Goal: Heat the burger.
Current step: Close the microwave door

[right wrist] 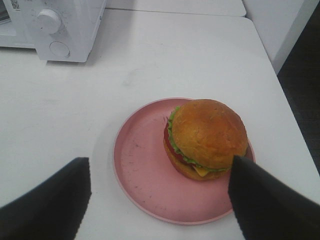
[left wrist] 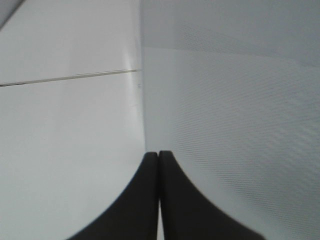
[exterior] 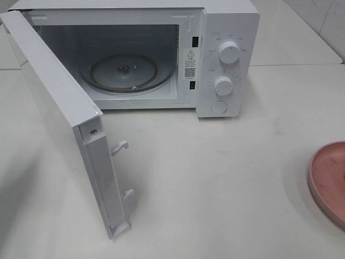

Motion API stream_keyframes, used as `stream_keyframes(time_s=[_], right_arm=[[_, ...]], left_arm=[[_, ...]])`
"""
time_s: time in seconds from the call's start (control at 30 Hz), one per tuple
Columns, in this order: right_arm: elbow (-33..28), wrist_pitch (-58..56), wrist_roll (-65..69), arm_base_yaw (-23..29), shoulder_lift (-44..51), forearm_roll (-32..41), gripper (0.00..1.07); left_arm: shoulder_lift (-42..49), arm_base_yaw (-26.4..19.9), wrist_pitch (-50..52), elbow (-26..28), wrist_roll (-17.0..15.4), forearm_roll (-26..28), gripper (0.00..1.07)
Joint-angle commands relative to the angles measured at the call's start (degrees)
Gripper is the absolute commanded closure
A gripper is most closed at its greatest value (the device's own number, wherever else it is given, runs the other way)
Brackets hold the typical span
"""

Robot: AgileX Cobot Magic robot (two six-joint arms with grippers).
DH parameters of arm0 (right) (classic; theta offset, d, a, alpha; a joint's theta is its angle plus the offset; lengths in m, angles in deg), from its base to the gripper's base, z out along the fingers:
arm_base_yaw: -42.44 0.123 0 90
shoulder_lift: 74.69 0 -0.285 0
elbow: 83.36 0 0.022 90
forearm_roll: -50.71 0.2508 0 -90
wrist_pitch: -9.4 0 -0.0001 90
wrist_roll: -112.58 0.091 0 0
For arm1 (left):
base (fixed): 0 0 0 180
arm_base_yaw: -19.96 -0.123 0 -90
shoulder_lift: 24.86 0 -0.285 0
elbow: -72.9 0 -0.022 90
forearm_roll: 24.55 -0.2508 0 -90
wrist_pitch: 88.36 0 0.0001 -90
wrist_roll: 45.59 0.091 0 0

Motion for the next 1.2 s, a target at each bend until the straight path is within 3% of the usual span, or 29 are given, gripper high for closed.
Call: stream_keyframes(time_s=[0.03, 0.47, 0.9, 1.0, 1.07, 1.17, 1.2], right_arm=[[0.0, 0.4, -0.4, -0.5, 1.5, -0.5, 0.31], [0.0, 0.4, -0.4, -0.5, 1.5, -0.5, 0.31], [0.0, 0.4, -0.4, -0.5, 1.5, -0.5, 0.31], [0.0, 0.4, -0.4, -0.5, 1.5, -0.5, 0.31], [0.0, 0.4, -0.4, -0.5, 1.5, -0.5, 0.31], [0.0, 0.4, -0.4, -0.5, 1.5, -0.5, 0.31], [0.0, 0.4, -0.4, -0.5, 1.5, -0.5, 0.31]], left_arm=[[-2.1, 3.0, 2.2, 1.4, 0.7, 0.3, 1.07], [-14.3, 13.3, 6.2, 9.6, 0.7, 0.6, 1.07], [-19.4, 17.2, 5.8, 16.3, 0.7, 2.1, 1.07], [-20.6, 18.6, 5.7, 18.2, 1.4, 4.6, 1.07], [-22.5, 21.4, 5.6, 21.0, 4.0, 11.2, 1.07], [-22.9, 22.3, 5.6, 21.5, 4.8, 12.9, 1.07], [-23.8, 24.2, 5.6, 22.9, 7.0, 17.4, 1.07]])
